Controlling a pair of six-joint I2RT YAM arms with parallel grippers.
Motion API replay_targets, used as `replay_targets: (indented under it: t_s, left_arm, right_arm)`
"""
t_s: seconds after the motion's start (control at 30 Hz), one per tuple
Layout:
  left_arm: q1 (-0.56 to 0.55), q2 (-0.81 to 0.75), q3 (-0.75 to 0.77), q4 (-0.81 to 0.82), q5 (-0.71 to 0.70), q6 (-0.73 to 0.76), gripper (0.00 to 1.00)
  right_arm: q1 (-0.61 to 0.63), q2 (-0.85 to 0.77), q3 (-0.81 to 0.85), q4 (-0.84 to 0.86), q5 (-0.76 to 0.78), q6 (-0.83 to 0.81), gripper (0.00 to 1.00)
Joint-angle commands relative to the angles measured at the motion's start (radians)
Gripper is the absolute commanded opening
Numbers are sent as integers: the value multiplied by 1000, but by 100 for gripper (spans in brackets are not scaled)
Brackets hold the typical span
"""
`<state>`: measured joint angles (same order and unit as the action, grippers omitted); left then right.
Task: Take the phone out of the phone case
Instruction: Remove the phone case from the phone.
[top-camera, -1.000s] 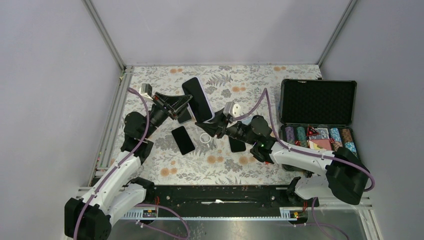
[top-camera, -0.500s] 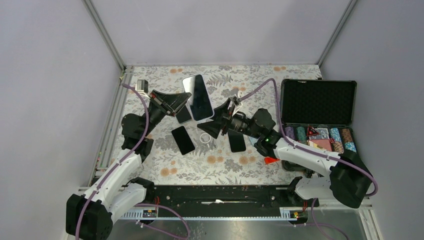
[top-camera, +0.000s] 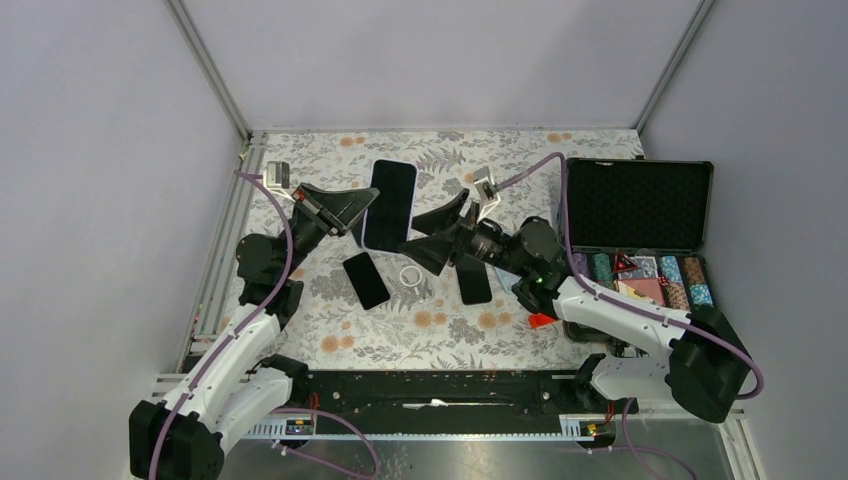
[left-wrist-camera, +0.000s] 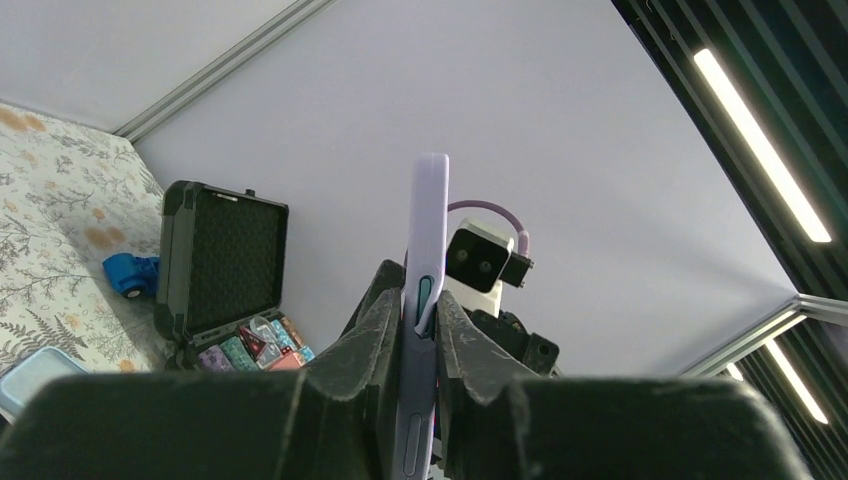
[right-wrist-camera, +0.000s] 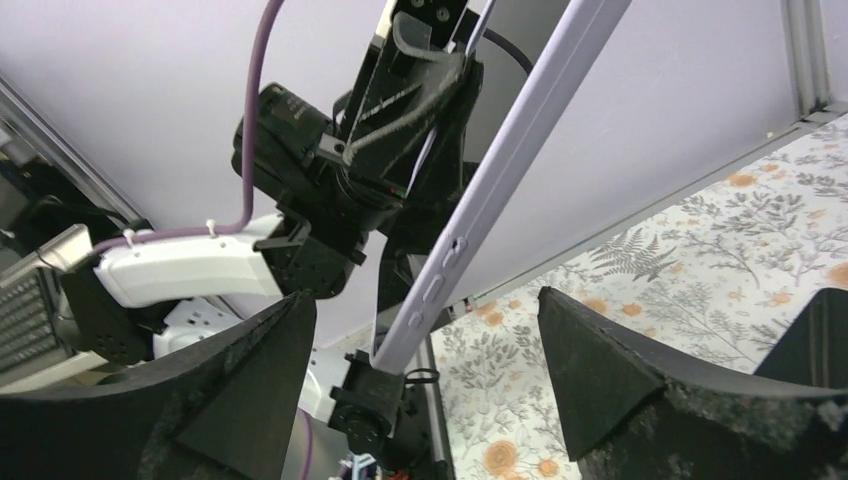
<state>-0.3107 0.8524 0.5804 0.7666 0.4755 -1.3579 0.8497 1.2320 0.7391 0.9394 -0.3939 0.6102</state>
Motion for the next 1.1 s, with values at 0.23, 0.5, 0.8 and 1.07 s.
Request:
replay_targets:
  t_s: [0.23, 0.5, 0.8, 1.07]
  left_arm:
    - [4, -49, 0, 156, 120, 26, 0]
    - [4, -94, 9, 120, 295, 106, 37]
    - [4, -104, 111, -189, 474, 392, 47]
    - [2, -43, 102, -39, 541, 304, 38]
  right_arm:
    - [-7, 46, 207, -165, 28, 107, 62]
    - [-57, 37, 264, -314, -75, 158, 3]
    - [-110, 11, 434, -721, -397, -11, 0]
    - [-113, 89, 545, -893, -595, -74, 0]
